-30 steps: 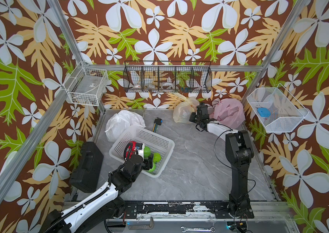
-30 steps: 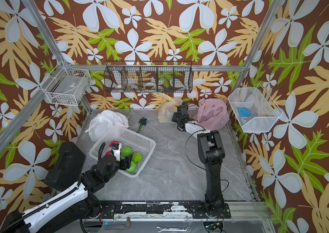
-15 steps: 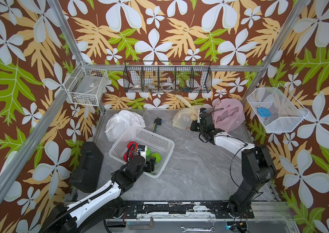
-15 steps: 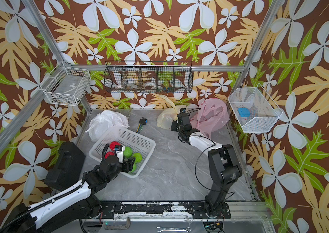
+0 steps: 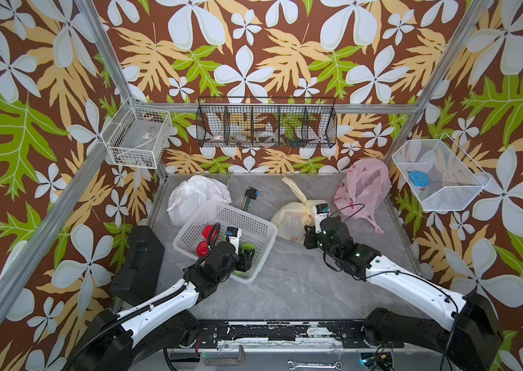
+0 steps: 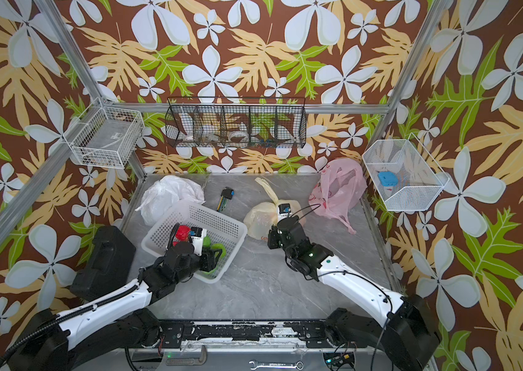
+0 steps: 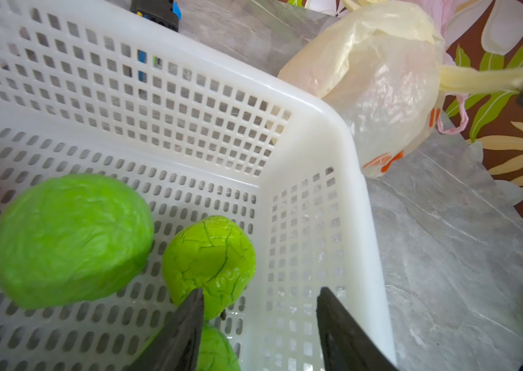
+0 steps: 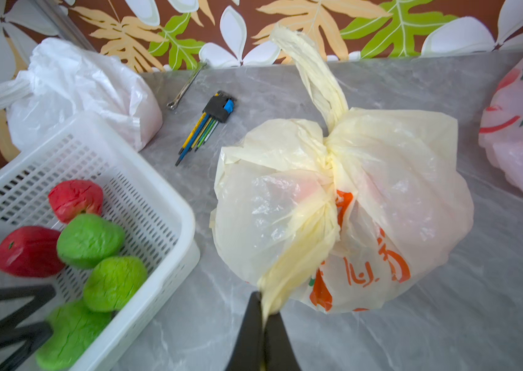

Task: Untie the knot of a plastic bag & take out the apple
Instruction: Move the plastic bag to the center of the board, then untie the plastic bag at the center of the board.

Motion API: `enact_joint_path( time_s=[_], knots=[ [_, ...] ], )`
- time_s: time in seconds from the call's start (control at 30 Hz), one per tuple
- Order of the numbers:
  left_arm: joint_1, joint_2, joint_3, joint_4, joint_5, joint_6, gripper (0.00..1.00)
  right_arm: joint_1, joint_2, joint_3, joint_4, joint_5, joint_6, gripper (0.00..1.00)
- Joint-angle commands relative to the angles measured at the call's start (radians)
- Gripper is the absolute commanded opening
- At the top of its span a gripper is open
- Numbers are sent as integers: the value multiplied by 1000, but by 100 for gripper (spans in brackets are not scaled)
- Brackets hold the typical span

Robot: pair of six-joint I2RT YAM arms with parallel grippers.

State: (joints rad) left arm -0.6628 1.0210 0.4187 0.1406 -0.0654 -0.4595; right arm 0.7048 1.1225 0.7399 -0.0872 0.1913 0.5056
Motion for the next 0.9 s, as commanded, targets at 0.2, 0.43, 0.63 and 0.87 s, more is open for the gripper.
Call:
enact_joint_path(
  time_s=[0.2, 0.43, 0.63, 0.87],
  knots=[
    [2, 65, 106, 27, 50, 8, 56, 177, -223, 39, -278, 49, 63, 20],
    [-20, 51, 208, -51, 64, 15, 54, 177, -434, 128, -468, 116, 24, 68],
    [-104, 157, 337, -78, 68, 41, 54, 171, -521, 116, -563, 370, 56, 82],
    [-169, 424, 557, -101, 127, 85, 56, -98, -265, 88, -452, 50, -83, 95]
  ],
)
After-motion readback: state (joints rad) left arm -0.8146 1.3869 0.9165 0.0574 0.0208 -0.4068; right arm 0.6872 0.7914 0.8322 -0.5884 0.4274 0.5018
